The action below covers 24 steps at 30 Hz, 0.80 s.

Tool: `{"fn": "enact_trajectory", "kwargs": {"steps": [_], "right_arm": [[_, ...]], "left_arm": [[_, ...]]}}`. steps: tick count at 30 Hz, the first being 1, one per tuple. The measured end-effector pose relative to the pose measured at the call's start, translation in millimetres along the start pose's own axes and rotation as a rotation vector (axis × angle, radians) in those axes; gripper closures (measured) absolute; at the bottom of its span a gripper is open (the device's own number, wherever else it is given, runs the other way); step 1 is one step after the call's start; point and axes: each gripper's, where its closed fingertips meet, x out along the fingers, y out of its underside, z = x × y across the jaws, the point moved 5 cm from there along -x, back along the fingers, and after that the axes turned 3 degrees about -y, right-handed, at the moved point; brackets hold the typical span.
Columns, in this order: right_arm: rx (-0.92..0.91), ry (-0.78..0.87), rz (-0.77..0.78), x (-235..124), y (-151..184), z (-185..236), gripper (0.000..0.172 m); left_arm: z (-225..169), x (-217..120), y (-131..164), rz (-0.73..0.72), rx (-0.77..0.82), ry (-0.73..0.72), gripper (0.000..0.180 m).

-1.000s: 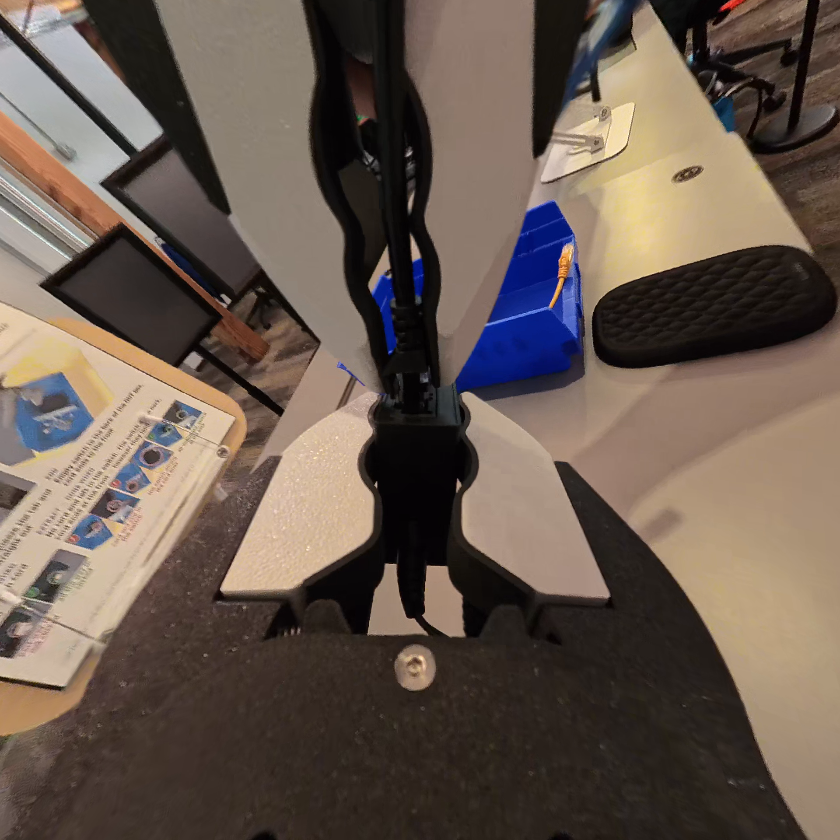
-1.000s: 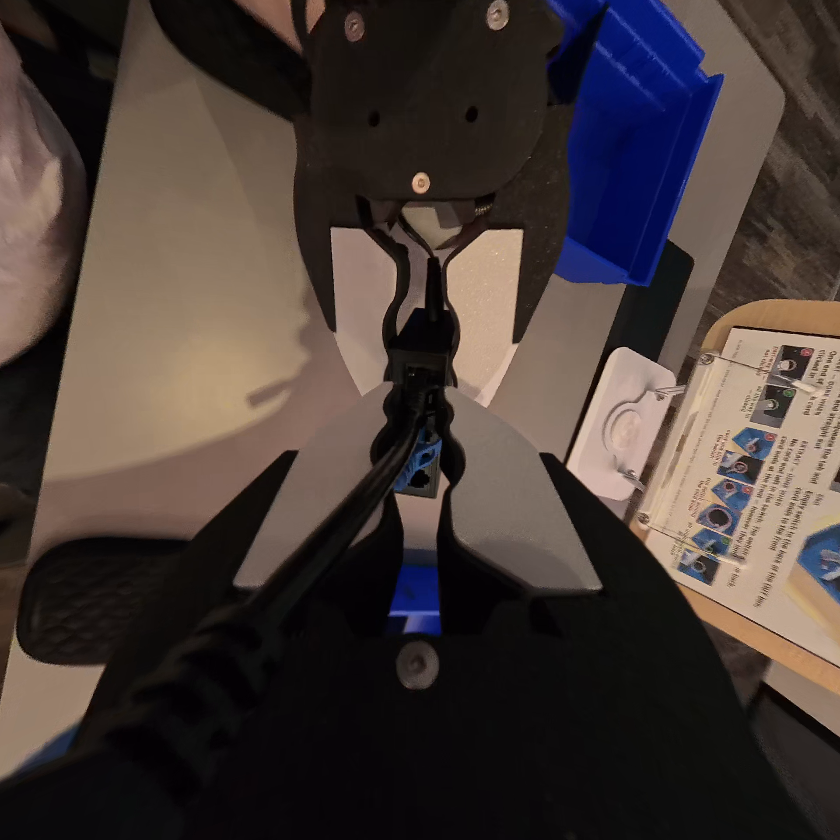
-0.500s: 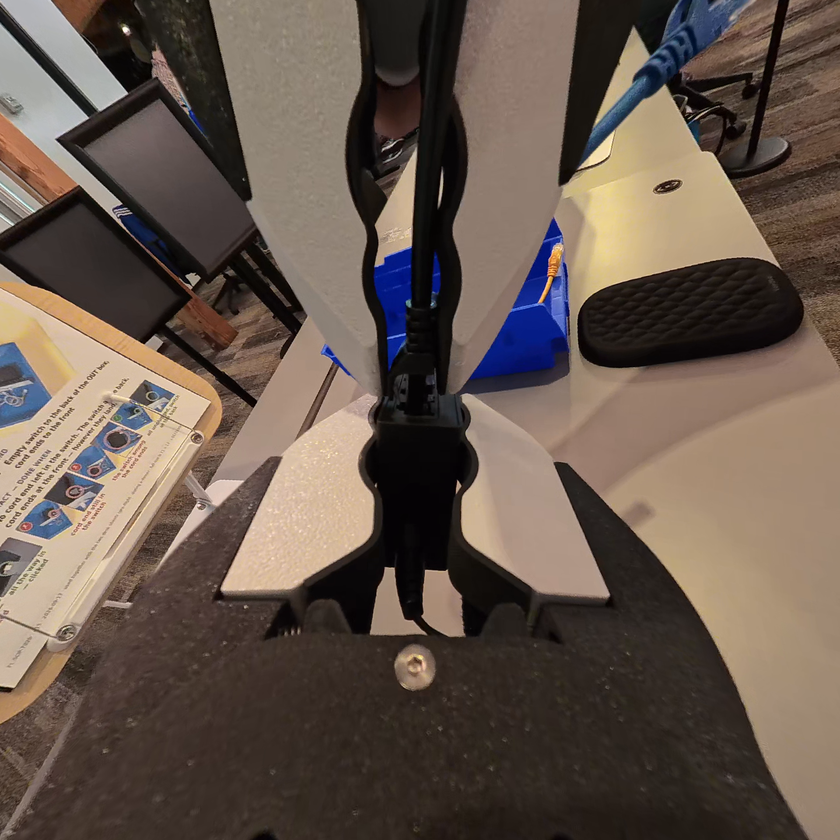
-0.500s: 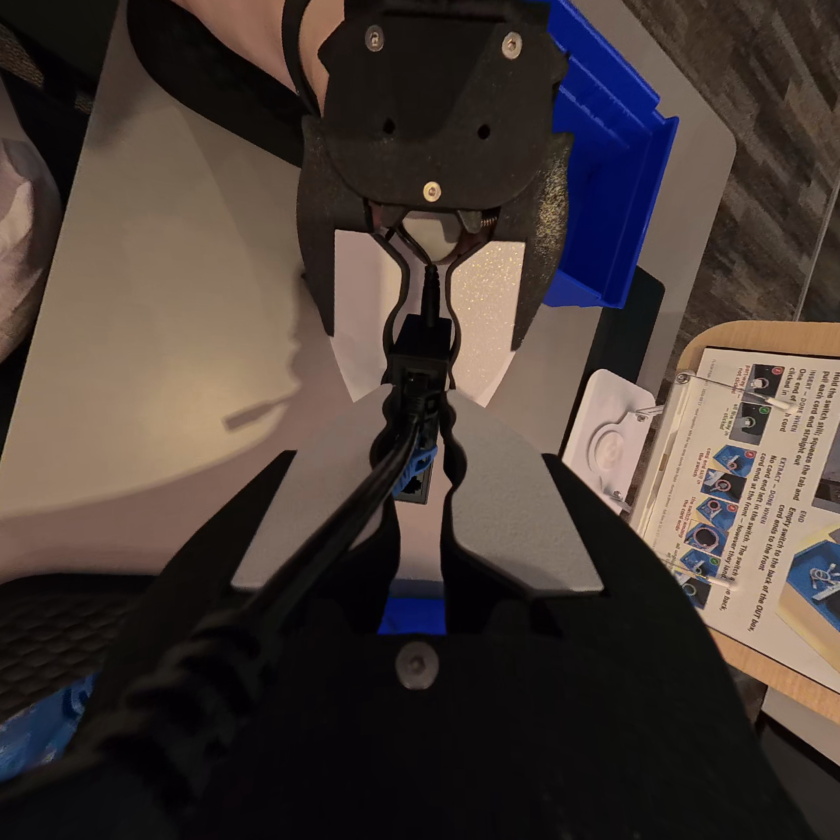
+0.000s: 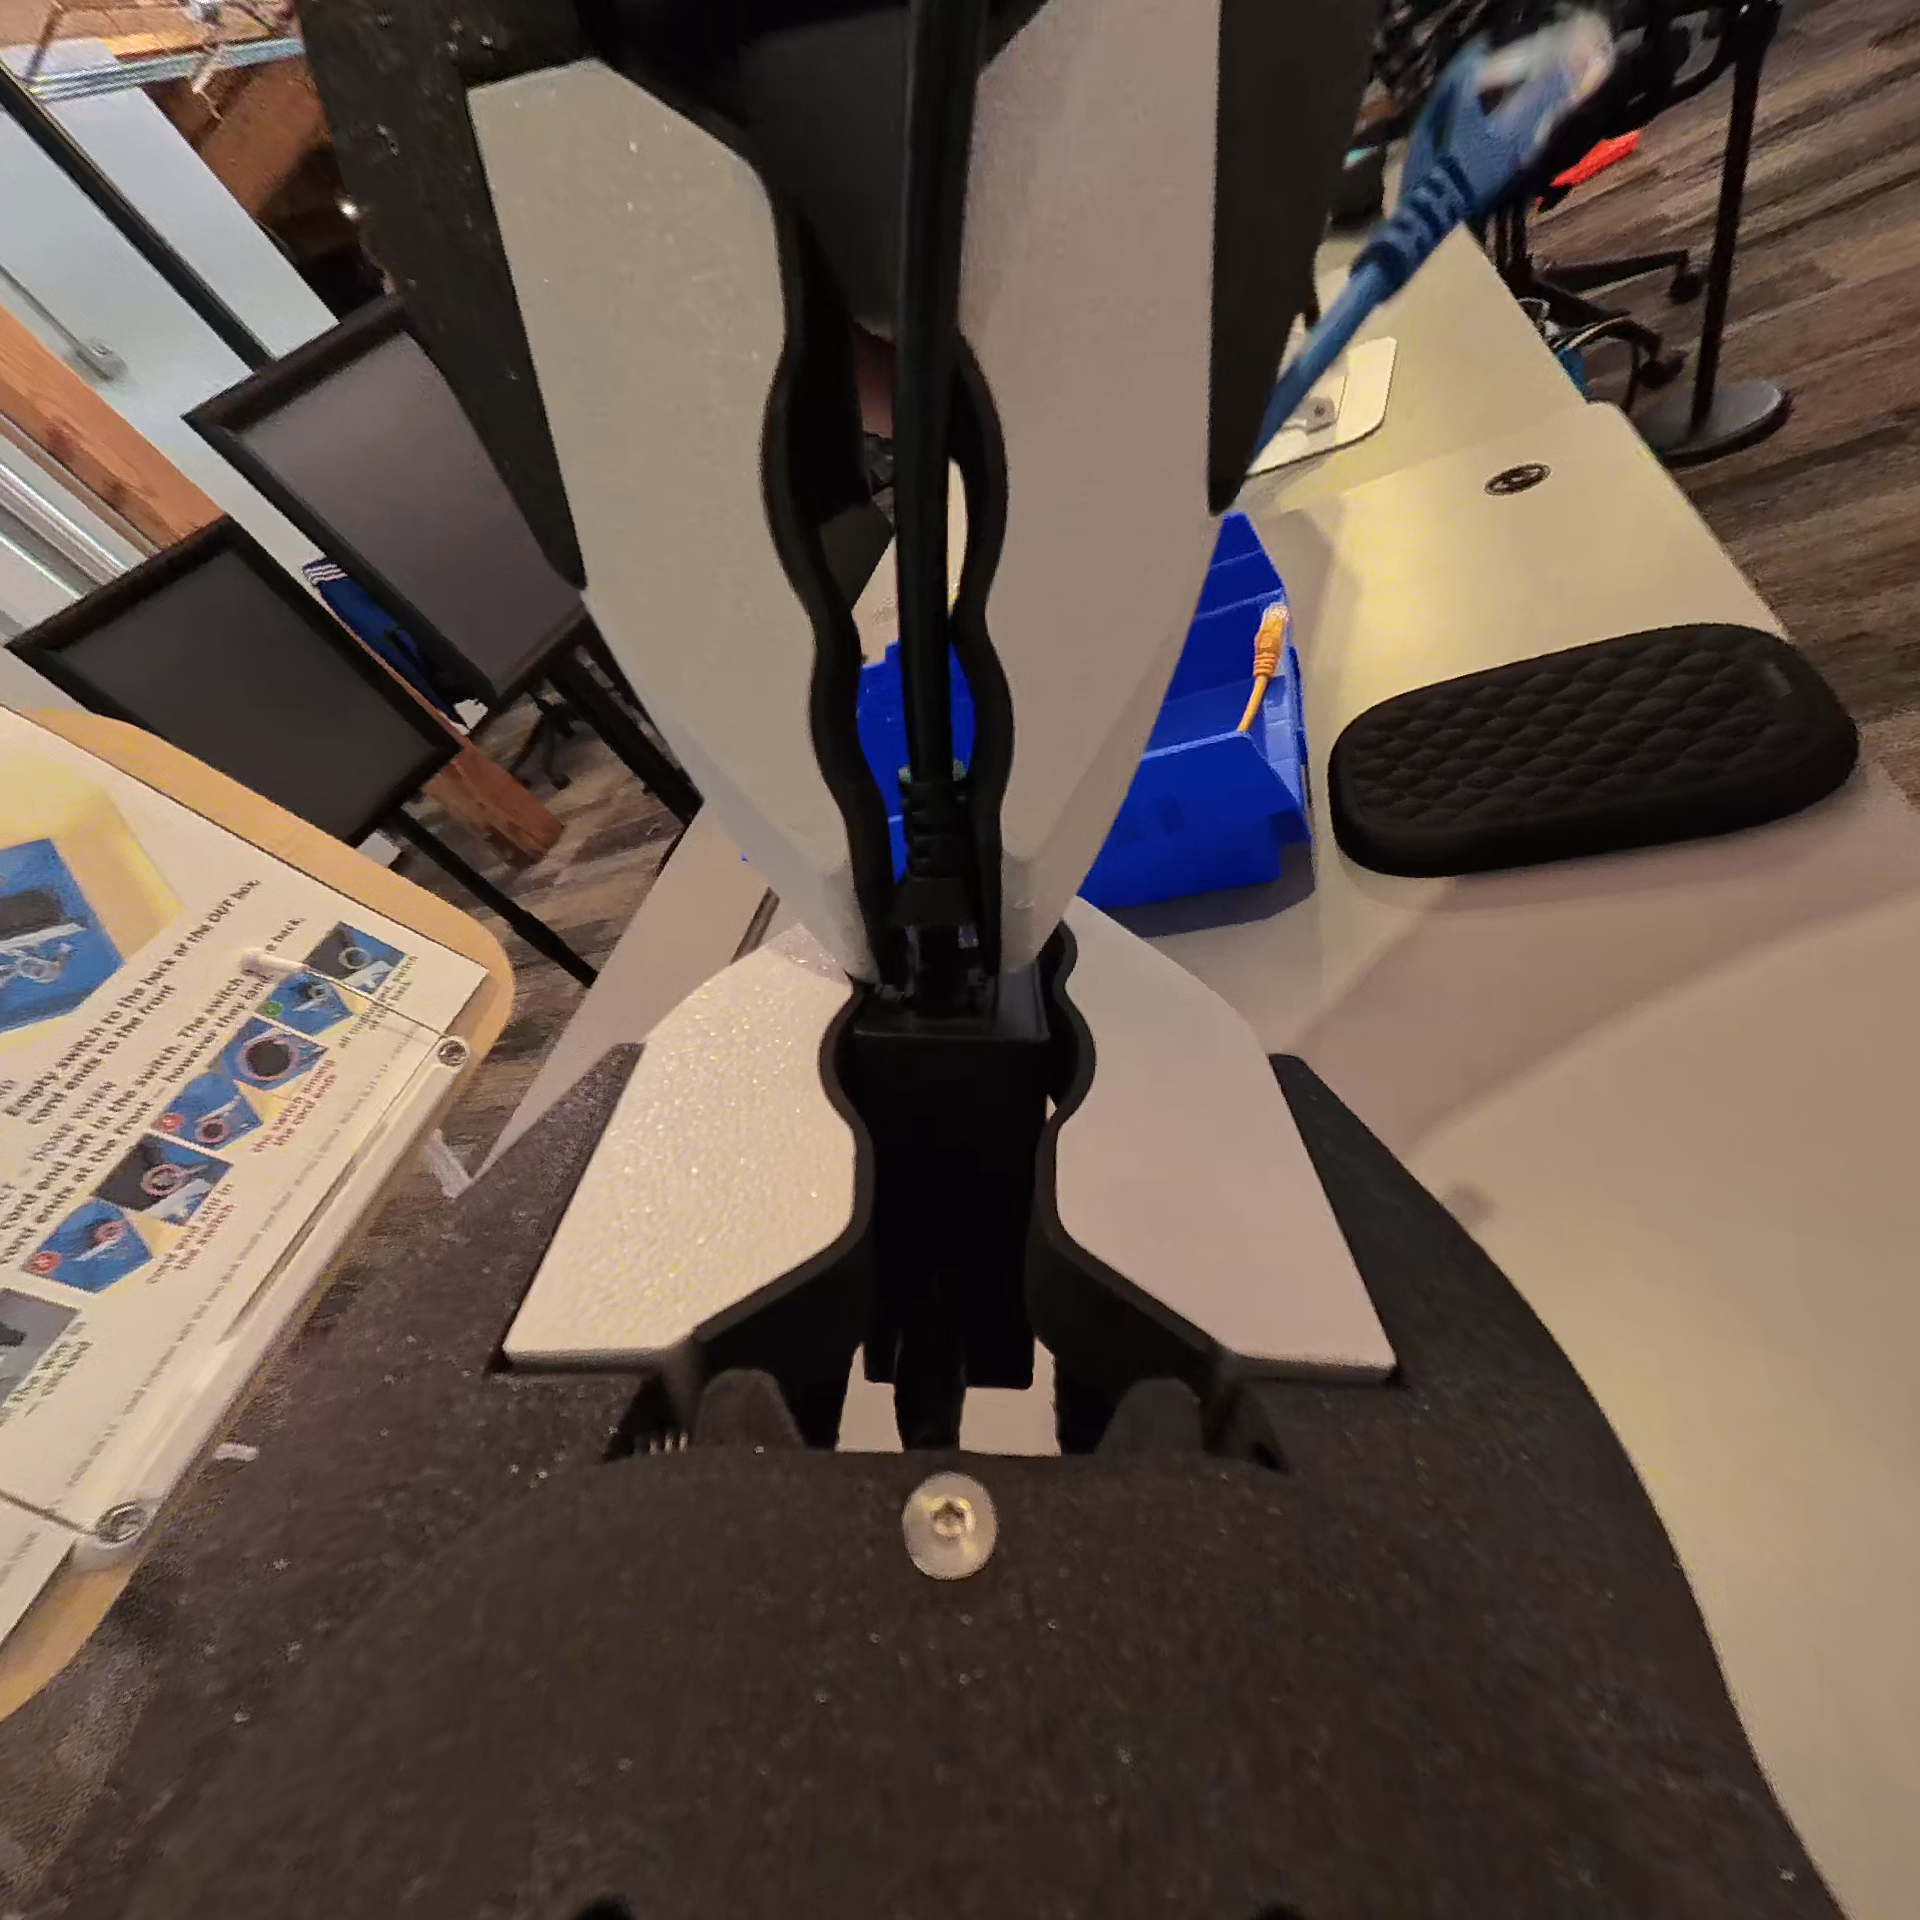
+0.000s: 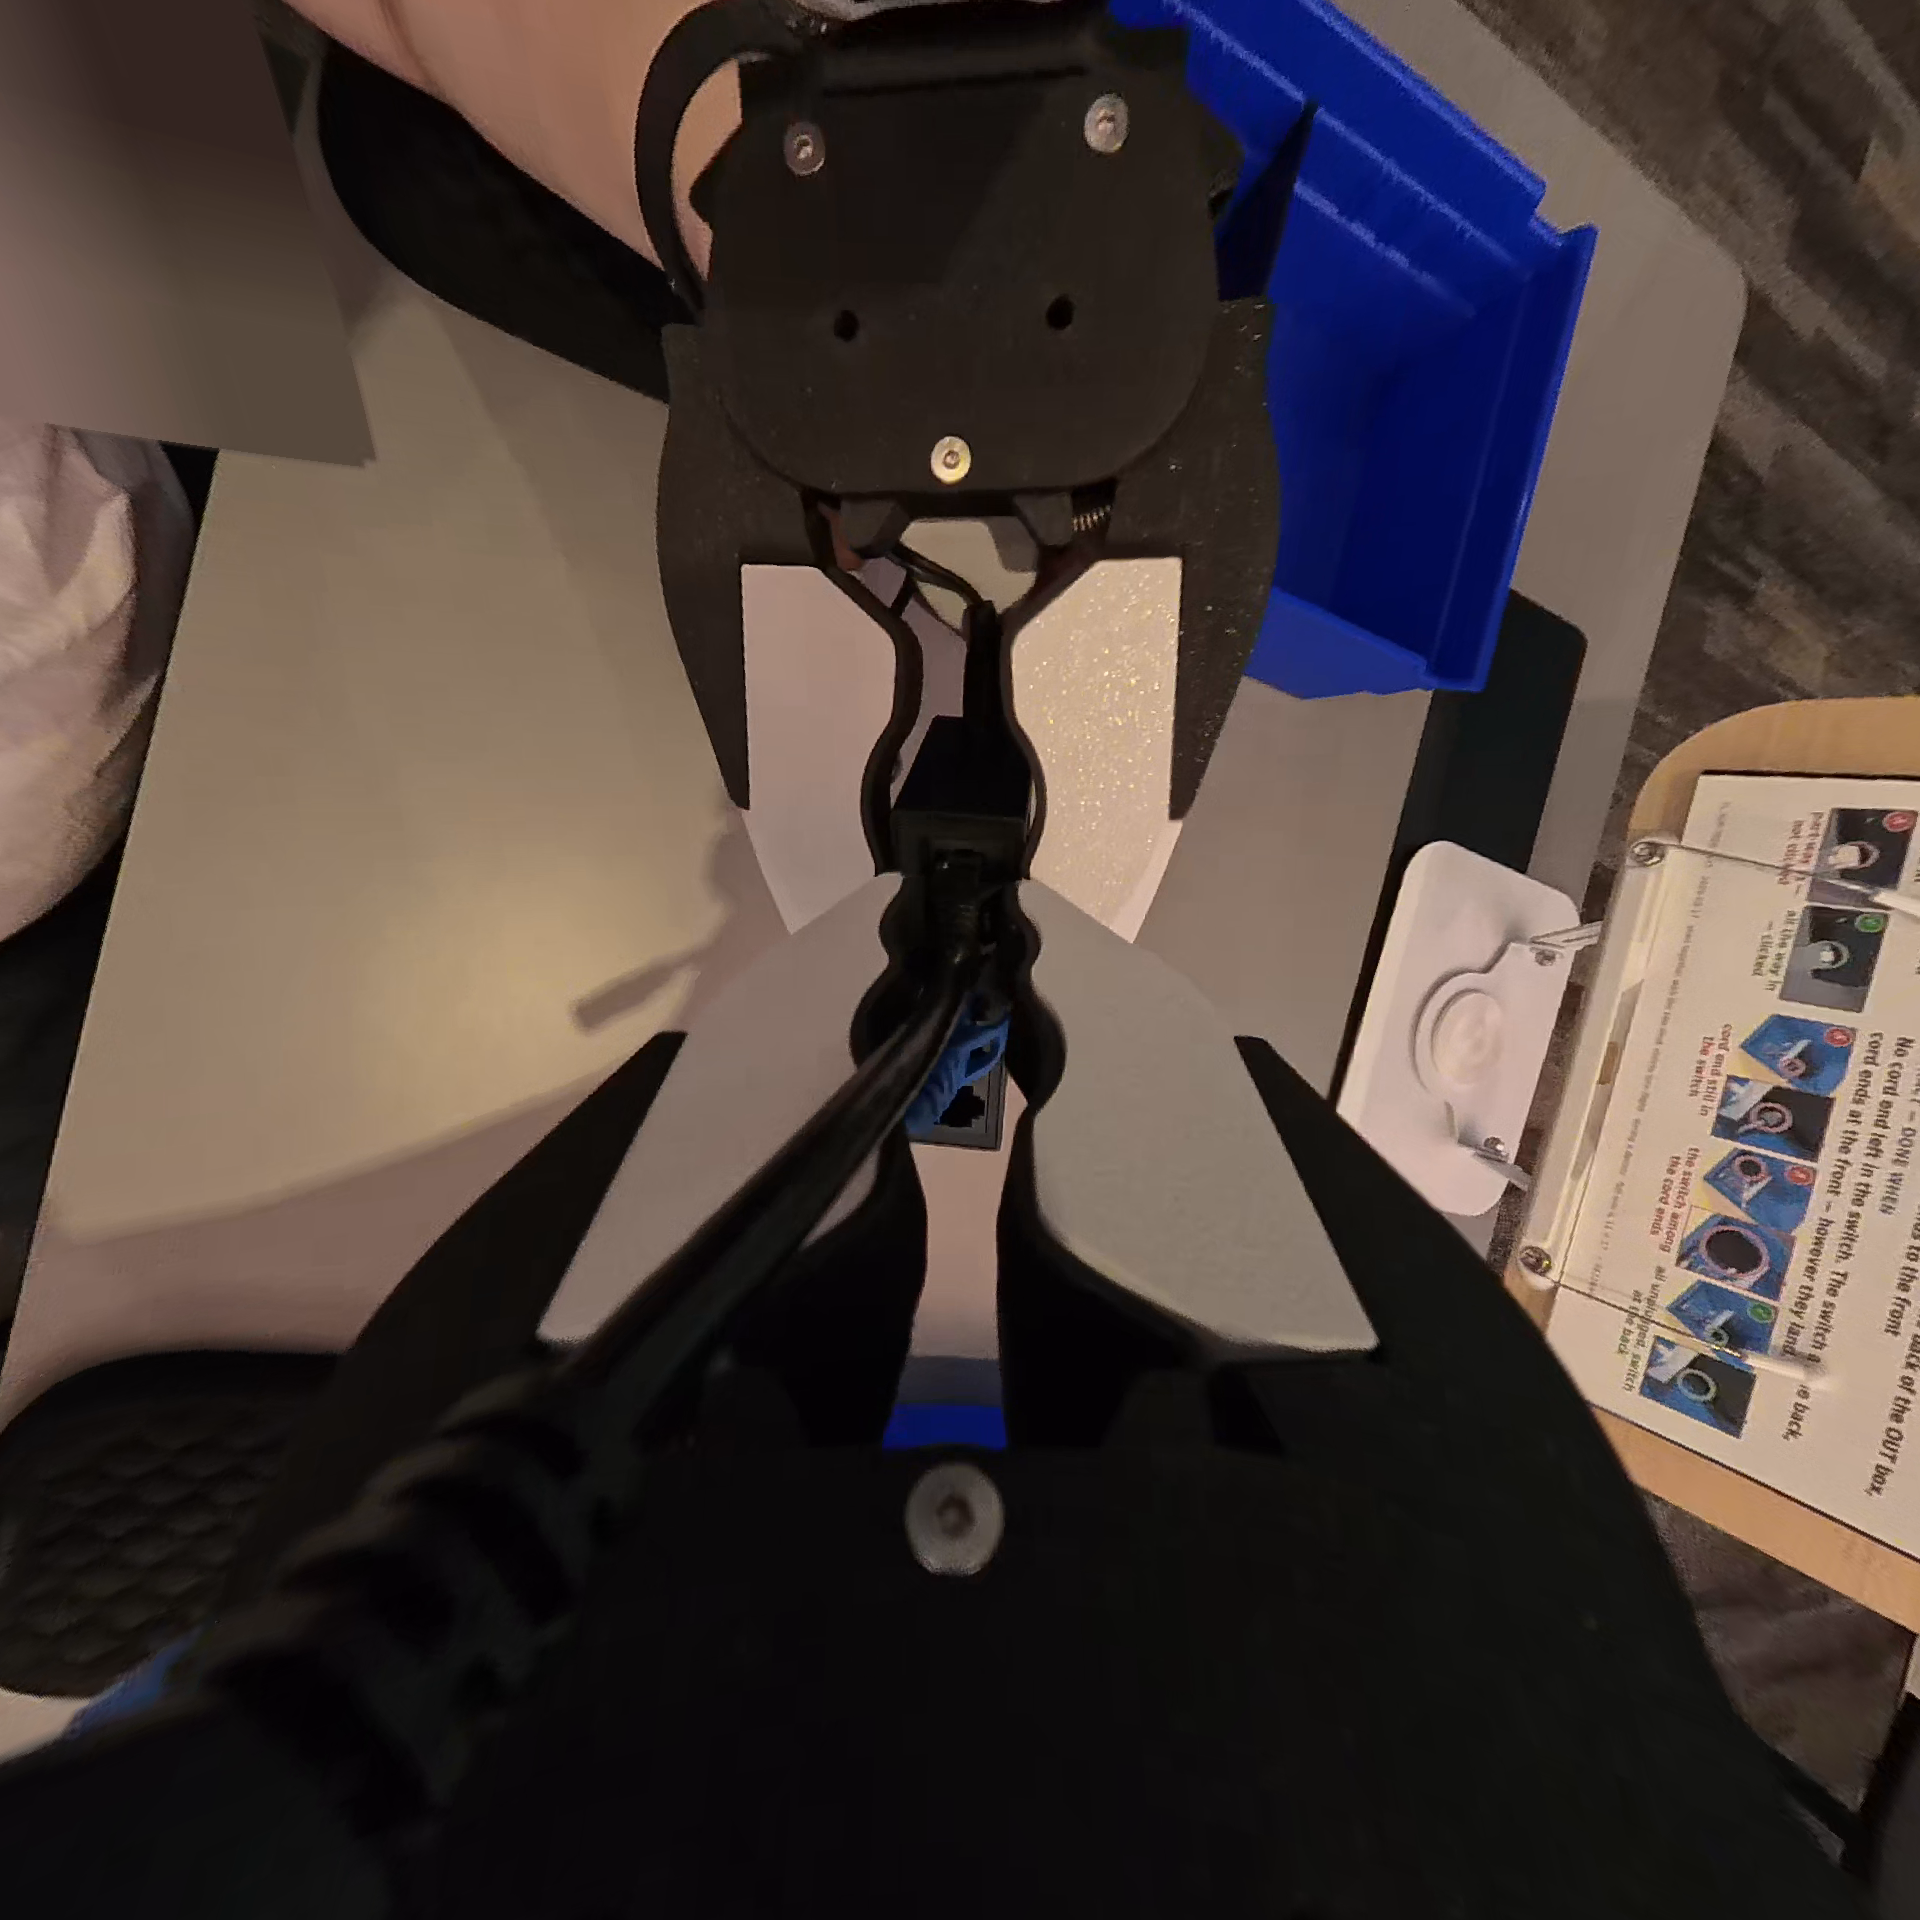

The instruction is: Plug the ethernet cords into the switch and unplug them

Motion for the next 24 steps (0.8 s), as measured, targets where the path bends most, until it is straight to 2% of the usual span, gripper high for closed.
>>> {"fn": "enact_trajectory", "kwargs": {"steps": [7,8,9,10,11,12,13,15,18,24], "right_arm": [[0.028,-0.043,0.052,9,11,0,0.16],[0.045,-0.066,0.045,6,11,0,0.16],[0.105,-0.11,-0.048,-7,2,-3,0.16],[0.165,-0.077,-0.175,-33,-12,-14,0.16],[0.17,0.017,-0.158,-57,-14,-29,0.16],[0.127,0.086,-0.047,-73,-8,-34,0.16],[0.067,0.125,0.007,-82,-6,-30,0.16],[0.045,0.138,0.085,-87,4,-21,0.16],[0.115,0.139,0.072,-81,30,-17,0.16],[0.182,0.173,0.032,-75,62,-11,0.16]], "left_arm": [[-4,10,12,0.107,0.111,-0.054,0.15],[-3,12,20,0.157,0.138,-0.061,0.153],[6,17,48,0.352,0.245,-0.119,0.152],[14,23,81,0.509,0.362,-0.18,0.152],[10,31,100,0.502,0.354,-0.155,0.152],[-2,38,100,0.43,0.222,-0.073,0.152],[-9,43,87,0.341,0.126,-0.026,0.152],[-3,41,68,0.281,0.137,-0.068,0.152],[5,34,52,0.214,0.047,-0.058,0.152],[10,21,35,0.178,0.035,-0.051,0.152]]}}
